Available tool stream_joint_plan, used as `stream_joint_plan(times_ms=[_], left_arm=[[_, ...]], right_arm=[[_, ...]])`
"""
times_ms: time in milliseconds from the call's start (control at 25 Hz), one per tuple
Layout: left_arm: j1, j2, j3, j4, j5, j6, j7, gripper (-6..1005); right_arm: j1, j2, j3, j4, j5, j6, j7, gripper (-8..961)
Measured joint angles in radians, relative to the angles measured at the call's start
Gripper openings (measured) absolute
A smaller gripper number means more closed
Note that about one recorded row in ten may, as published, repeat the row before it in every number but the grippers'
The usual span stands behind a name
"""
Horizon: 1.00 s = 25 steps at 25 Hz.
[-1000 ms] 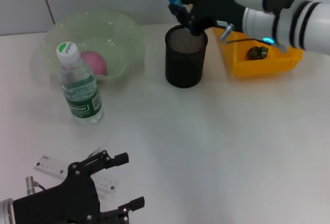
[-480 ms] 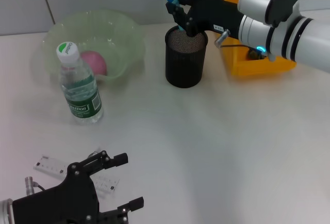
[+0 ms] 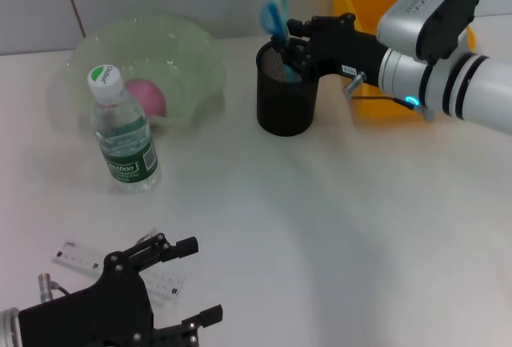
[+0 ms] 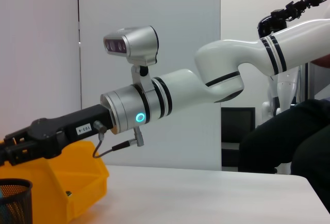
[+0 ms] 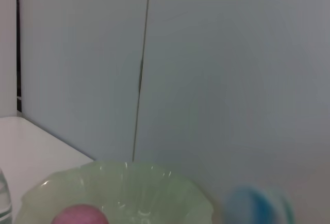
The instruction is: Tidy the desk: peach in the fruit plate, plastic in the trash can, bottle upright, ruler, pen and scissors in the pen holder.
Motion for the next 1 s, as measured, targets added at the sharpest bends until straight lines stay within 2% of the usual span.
stream_joint_plan(times_ms=[120, 360, 440, 560, 600, 640, 680, 720, 760, 800, 840, 880, 960, 1000], left_arm=[[0.000, 0.000, 0.000, 0.000, 0.000, 0.000, 0.000, 793], [0.003, 0.000, 0.003, 0.002, 0.000, 0.001, 0.000, 791], [0.008, 0.001, 0.003, 0.005, 0.000, 0.010, 0.000, 791], [0.014, 0.005, -0.001, 0.009, 0.000, 0.030, -0.011, 790], [0.014, 0.005, -0.001, 0.009, 0.000, 0.030, -0.011, 789], [0.014, 0.005, -0.001, 0.009, 0.000, 0.030, -0.011, 789], [0.014, 0.005, -0.001, 0.009, 0.000, 0.030, -0.011, 789], [0.018, 0.012, -0.028, 0.017, -0.002, 0.043, -0.057, 789], [0.018, 0.012, -0.028, 0.017, -0.002, 0.043, -0.057, 788], [0.018, 0.012, -0.028, 0.017, -0.002, 0.043, -0.057, 788], [0.058, 0.019, -0.075, 0.097, 0.000, 0.044, -0.130, 788], [0.058, 0.019, -0.075, 0.097, 0.000, 0.044, -0.130, 787], [0.058, 0.019, -0.075, 0.097, 0.000, 0.044, -0.130, 787], [0.069, 0.024, -0.080, 0.130, 0.011, 0.031, -0.168, 786]], right_arm=[[-0.018, 0.000, 0.005, -0.006, 0.003, -0.025, 0.000, 266], [-0.071, -0.002, 0.013, -0.071, 0.008, -0.068, 0.018, 430], [-0.140, -0.005, 0.013, -0.174, 0.006, -0.125, 0.051, 485], [-0.182, -0.014, 0.016, -0.239, -0.008, -0.181, 0.100, 616], [-0.200, -0.020, 0.024, -0.267, -0.024, -0.225, 0.133, 660], [-0.219, -0.036, 0.071, -0.302, -0.089, -0.356, 0.201, 704], [-0.219, -0.036, 0.071, -0.302, -0.089, -0.356, 0.201, 711], [-0.218, -0.047, 0.152, -0.310, -0.187, -0.516, 0.254, 717], [-0.211, -0.051, 0.200, -0.305, -0.245, -0.603, 0.267, 724], [-0.211, -0.051, 0.200, -0.305, -0.245, -0.603, 0.267, 730], [-0.199, -0.056, 0.293, -0.286, -0.353, -0.761, 0.269, 737], [-0.199, -0.056, 0.293, -0.286, -0.353, -0.761, 0.269, 737], [-0.194, -0.057, 0.376, -0.264, -0.439, -0.885, 0.236, 737], [-0.199, -0.057, 0.451, -0.249, -0.502, -0.991, 0.188, 737]])
